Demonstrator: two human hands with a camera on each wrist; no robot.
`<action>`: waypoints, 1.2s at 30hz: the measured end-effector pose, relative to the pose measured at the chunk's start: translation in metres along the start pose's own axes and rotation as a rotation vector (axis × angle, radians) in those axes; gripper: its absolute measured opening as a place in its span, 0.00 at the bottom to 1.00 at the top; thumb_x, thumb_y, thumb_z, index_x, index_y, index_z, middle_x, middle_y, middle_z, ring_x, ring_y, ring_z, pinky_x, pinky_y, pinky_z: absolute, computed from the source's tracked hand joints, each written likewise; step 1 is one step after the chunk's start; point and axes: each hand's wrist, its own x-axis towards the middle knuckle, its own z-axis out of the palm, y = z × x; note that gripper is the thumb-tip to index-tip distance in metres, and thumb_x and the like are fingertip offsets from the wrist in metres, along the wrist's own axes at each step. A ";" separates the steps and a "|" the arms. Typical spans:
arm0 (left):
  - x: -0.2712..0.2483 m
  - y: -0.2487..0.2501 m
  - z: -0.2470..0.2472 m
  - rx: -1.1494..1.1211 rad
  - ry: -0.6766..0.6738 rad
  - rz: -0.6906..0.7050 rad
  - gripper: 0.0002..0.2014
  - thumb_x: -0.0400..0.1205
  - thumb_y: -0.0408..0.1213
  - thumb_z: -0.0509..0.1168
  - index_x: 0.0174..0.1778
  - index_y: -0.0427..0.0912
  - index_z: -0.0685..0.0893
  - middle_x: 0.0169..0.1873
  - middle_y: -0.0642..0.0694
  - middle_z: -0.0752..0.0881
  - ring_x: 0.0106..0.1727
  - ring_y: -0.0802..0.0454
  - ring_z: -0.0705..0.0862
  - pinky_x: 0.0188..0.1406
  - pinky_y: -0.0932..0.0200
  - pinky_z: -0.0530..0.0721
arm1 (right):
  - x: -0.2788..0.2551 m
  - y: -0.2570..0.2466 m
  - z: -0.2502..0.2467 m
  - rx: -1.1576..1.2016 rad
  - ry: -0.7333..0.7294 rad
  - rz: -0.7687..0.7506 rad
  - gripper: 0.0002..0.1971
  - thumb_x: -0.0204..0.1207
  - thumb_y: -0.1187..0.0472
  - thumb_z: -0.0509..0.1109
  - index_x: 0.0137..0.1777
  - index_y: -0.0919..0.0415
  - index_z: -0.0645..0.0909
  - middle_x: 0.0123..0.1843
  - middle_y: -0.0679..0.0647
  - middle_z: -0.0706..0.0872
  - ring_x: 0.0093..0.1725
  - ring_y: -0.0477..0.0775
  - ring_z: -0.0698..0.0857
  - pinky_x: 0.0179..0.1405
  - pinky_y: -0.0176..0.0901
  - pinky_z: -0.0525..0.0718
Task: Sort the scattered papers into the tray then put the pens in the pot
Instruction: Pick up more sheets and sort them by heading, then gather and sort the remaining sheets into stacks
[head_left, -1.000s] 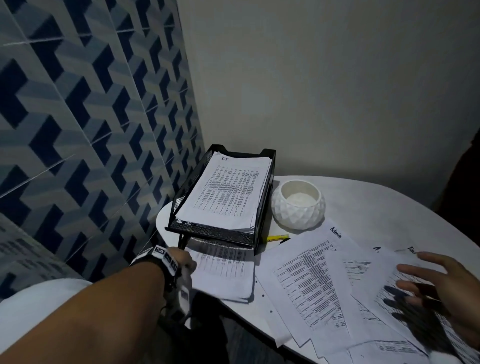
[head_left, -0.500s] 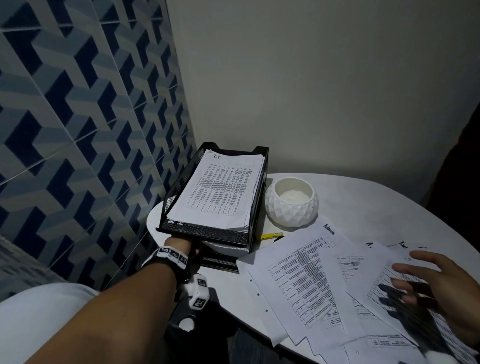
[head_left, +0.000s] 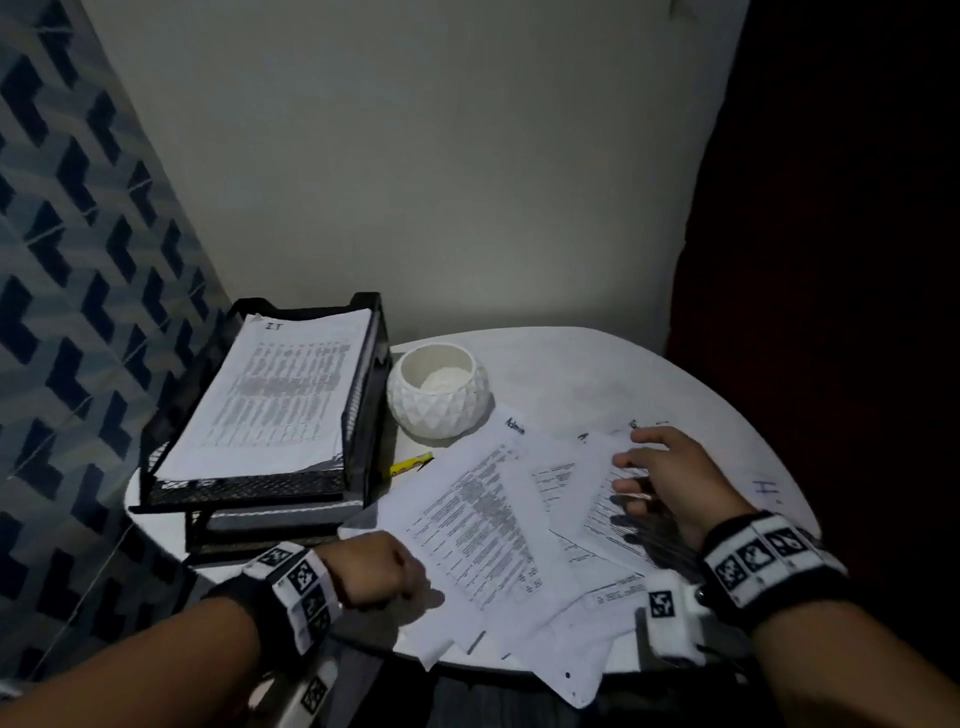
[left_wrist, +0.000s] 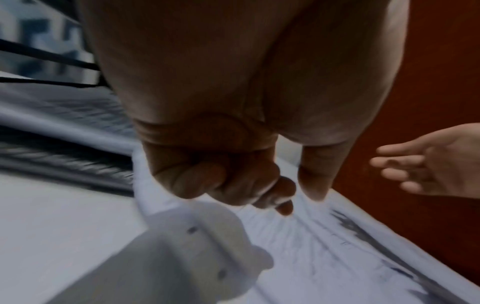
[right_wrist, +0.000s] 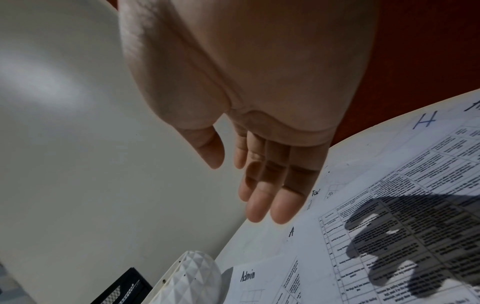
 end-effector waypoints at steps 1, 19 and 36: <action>0.005 0.013 -0.005 -0.023 0.034 0.013 0.13 0.78 0.44 0.69 0.27 0.48 0.86 0.23 0.55 0.87 0.30 0.54 0.85 0.30 0.62 0.82 | 0.002 0.001 -0.003 0.001 0.004 -0.005 0.14 0.83 0.70 0.67 0.67 0.59 0.78 0.56 0.68 0.89 0.38 0.61 0.84 0.29 0.45 0.76; 0.104 0.036 -0.025 -0.024 0.509 -0.226 0.15 0.75 0.49 0.64 0.54 0.48 0.79 0.50 0.44 0.89 0.49 0.41 0.86 0.50 0.57 0.82 | 0.025 0.021 -0.021 -0.121 0.033 0.029 0.09 0.81 0.63 0.67 0.57 0.53 0.82 0.56 0.62 0.91 0.41 0.60 0.88 0.35 0.52 0.83; 0.084 0.062 -0.047 -0.181 0.603 -0.038 0.03 0.75 0.35 0.67 0.37 0.43 0.85 0.32 0.45 0.90 0.39 0.44 0.88 0.44 0.55 0.85 | 0.050 0.117 -0.082 -0.460 0.594 0.407 0.37 0.76 0.53 0.72 0.82 0.68 0.68 0.81 0.69 0.72 0.79 0.70 0.73 0.78 0.61 0.71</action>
